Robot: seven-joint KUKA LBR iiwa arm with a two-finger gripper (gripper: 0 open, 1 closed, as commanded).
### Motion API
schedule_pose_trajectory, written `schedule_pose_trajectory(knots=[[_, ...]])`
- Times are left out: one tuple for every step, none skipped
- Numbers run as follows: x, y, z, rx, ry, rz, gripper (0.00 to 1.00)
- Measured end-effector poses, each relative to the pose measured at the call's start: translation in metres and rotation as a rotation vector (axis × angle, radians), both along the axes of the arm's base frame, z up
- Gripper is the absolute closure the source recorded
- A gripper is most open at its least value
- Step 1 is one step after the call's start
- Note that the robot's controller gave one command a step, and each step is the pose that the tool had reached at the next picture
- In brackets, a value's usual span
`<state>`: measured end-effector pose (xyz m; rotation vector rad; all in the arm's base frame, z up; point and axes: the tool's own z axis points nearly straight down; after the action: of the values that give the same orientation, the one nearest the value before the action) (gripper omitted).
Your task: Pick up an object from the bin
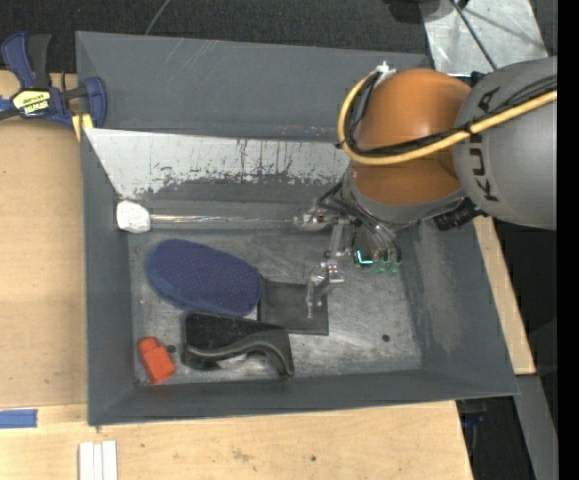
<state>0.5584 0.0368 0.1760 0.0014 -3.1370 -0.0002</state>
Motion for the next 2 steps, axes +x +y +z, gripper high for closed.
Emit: schedule_pose_trajectory(knots=[[0.0275, 0.0176, -0.1051, 0.001, -0.011, 0.112, 0.00], [0.0317, 0.0182, -0.0979, 0.002, -0.026, 0.110, 1.00]])
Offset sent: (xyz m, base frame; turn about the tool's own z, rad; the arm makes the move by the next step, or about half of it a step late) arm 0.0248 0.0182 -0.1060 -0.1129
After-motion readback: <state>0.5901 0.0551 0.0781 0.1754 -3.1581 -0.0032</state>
